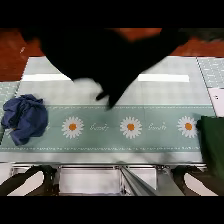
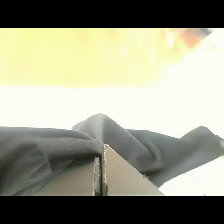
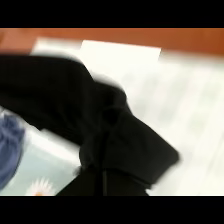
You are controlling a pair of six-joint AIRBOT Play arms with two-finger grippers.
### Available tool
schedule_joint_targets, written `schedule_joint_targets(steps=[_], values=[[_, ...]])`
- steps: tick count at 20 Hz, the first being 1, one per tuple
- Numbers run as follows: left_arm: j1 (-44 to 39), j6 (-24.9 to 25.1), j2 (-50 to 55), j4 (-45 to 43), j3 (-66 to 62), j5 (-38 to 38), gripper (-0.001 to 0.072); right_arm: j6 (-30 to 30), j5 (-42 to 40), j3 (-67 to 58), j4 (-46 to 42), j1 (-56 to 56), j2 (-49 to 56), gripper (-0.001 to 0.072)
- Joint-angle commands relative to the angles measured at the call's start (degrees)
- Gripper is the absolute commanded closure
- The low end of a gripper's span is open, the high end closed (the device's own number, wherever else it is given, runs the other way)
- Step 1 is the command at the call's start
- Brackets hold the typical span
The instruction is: Fold the shirts.
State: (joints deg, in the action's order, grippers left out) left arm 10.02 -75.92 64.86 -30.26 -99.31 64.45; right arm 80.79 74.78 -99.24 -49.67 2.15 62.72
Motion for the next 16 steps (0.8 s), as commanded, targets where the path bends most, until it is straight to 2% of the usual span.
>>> schedule_joint_targets(steps=[1, 4, 8, 10, 13, 16], values=[[3.2, -1.8, -2.9, -0.2, -18.7, -0.3, 0.0687, 0.7, 0.2, -8.2, -5.6, 0.2, -8.6, 0.0685], [7.6, -1.7, -8.5, -0.8, -21.0, -0.8, 0.0687, 1.0, -0.2, -11.5, -12.7, 0.2, -15.6, 0.0685], [11.5, -1.7, -15.7, -9.5, -18.6, 4.0, 0.0687, 5.7, 1.8, -11.9, -24.2, 0.2, -23.5, 0.0685], [11.4, -1.8, -18.7, -12.8, -16.2, 5.7, 0.0687, 6.9, 6.7, -11.8, -26.2, 0.2, -25.7, 0.0685], [11.3, -1.8, -22.1, -13.1, -9.5, 9.5, 0.0687, 8.0, 15.4, -9.3, -26.5, 0.2, -27.9, 0.0685], [11.2, -1.7, -23.2, -12.6, 2.2, 14.6, 0.0687, 10.3, 19.6, 1.0, -26.2, 0.2, -30.6, 0.0685]])
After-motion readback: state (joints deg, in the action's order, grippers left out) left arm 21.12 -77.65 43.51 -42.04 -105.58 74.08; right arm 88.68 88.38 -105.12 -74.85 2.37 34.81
